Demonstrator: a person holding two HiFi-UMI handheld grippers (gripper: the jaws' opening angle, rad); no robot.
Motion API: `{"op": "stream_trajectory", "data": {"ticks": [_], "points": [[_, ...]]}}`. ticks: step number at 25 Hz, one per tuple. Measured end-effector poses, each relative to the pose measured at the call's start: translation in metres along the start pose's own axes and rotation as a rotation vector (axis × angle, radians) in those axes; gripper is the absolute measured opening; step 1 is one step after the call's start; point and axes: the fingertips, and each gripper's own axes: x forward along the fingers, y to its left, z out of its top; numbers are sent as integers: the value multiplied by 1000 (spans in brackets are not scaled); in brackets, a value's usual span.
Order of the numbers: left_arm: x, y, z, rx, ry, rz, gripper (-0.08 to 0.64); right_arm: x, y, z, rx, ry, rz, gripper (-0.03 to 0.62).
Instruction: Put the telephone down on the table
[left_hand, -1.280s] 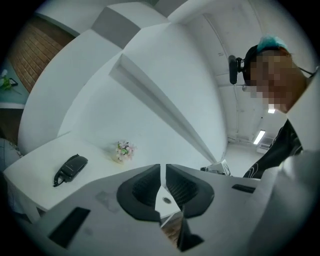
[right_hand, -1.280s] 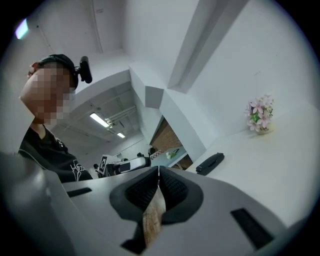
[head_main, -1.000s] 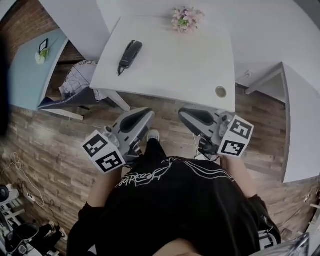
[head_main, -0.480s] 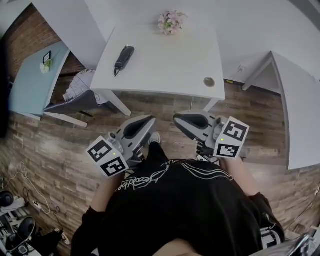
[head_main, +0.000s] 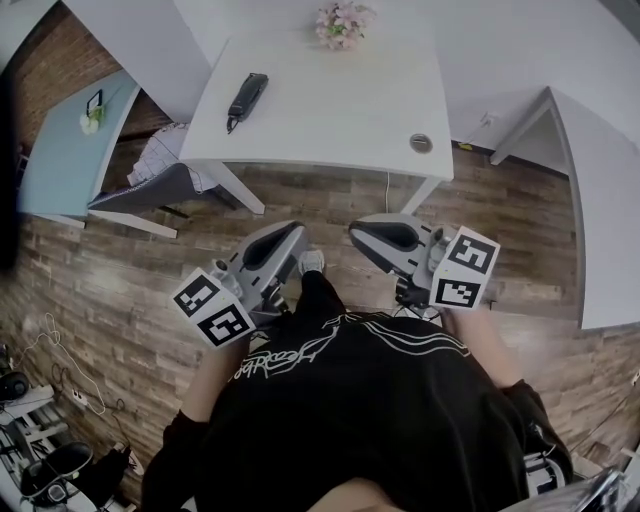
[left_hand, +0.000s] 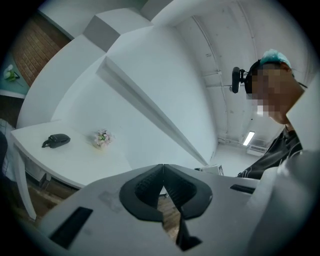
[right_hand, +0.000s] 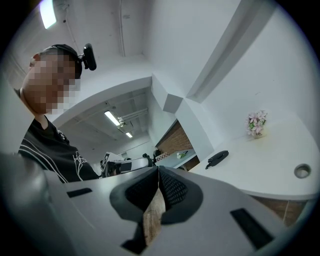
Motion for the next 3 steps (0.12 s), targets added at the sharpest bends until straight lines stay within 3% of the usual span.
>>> {"op": "stream_trajectory", "data": {"ticks": [3], "points": [[3, 5, -2, 32, 19, 14, 8, -1, -6, 1, -1, -5, -3, 38]]}}
